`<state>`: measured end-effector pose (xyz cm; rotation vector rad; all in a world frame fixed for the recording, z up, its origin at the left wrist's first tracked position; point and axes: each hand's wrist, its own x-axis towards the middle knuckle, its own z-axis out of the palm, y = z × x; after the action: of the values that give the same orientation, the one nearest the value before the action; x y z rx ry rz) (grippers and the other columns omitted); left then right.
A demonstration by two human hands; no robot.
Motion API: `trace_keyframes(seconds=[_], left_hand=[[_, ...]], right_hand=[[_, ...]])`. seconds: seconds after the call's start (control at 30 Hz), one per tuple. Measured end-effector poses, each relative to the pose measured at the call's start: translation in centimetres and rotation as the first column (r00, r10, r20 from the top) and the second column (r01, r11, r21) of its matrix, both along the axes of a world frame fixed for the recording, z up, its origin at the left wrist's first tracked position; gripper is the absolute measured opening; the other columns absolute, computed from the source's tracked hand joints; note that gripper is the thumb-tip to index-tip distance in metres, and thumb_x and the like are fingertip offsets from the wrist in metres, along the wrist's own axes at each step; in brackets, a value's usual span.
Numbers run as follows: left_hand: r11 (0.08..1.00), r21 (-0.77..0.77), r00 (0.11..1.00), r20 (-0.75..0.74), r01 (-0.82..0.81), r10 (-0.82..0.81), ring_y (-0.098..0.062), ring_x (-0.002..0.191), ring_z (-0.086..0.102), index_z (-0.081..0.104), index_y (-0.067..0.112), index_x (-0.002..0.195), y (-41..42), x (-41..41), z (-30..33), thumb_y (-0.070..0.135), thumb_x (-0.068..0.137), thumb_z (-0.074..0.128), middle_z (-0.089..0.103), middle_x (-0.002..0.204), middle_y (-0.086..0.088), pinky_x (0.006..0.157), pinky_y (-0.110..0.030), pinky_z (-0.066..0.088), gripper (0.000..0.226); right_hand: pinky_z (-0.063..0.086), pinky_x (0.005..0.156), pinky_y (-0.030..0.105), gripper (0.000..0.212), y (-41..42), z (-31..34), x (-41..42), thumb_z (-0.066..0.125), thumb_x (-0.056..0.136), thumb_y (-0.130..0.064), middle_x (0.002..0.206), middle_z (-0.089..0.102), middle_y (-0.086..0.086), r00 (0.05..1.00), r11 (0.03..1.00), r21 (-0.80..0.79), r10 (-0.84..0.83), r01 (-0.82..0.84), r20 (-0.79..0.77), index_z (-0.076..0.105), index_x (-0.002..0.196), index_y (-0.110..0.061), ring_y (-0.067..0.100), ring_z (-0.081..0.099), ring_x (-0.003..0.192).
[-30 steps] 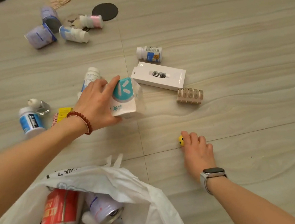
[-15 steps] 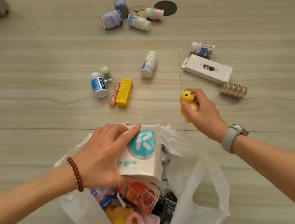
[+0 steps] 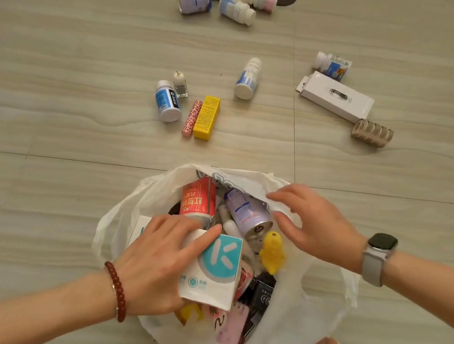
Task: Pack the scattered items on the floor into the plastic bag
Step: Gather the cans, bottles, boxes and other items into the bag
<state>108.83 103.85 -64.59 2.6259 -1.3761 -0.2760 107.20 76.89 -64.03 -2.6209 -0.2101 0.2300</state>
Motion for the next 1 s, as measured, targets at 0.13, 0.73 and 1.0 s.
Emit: trace_keyframes(seconds=[0.13,0.73,1.0], left_hand=[[0.998,-0.060,0.998,0.059,0.023,-0.019,-0.022,0.103,0.043,0.037,0.015,0.134,-1.5,0.2,-0.2,0.062,0.061,0.053,0.048,0.113,-0.007,0.090,-0.033,0.030,0.088],[0.868,0.041,0.825,0.293,0.494,-0.483,-0.034,0.129,0.044,0.048,0.031,0.128,-11.1,0.6,-2.1,0.021,0.077,0.034,0.050,0.138,-0.010,0.106,-0.053,0.020,0.054],[0.832,0.161,0.779,0.293,0.531,-0.554,-0.027,0.122,0.053,0.055,0.032,0.122,-13.3,4.9,-2.2,0.032,0.067,0.072,0.057,0.131,-0.003,0.100,-0.049,0.041,0.057]], right_hand=[[0.036,0.104,0.042,0.074,-2.6,-1.3,-0.1,0.047,0.087,-0.048,0.140,0.041,0.014,0.923,0.938,-0.262,-0.294,0.228,-0.248,0.019,0.143,-0.011,0.032,0.038,0.128],[0.023,0.060,0.025,0.018,-5.2,1.8,-0.2,0.040,0.094,-0.009,0.080,0.053,0.007,0.857,0.850,0.148,-0.515,0.506,0.032,0.056,0.095,0.000,0.022,0.047,0.075],[0.026,0.062,0.021,0.018,-4.8,3.1,2.5,0.041,0.094,-0.006,0.081,0.055,0.008,0.881,0.887,0.190,-0.449,0.421,0.146,0.057,0.098,0.002,0.018,0.047,0.075]])
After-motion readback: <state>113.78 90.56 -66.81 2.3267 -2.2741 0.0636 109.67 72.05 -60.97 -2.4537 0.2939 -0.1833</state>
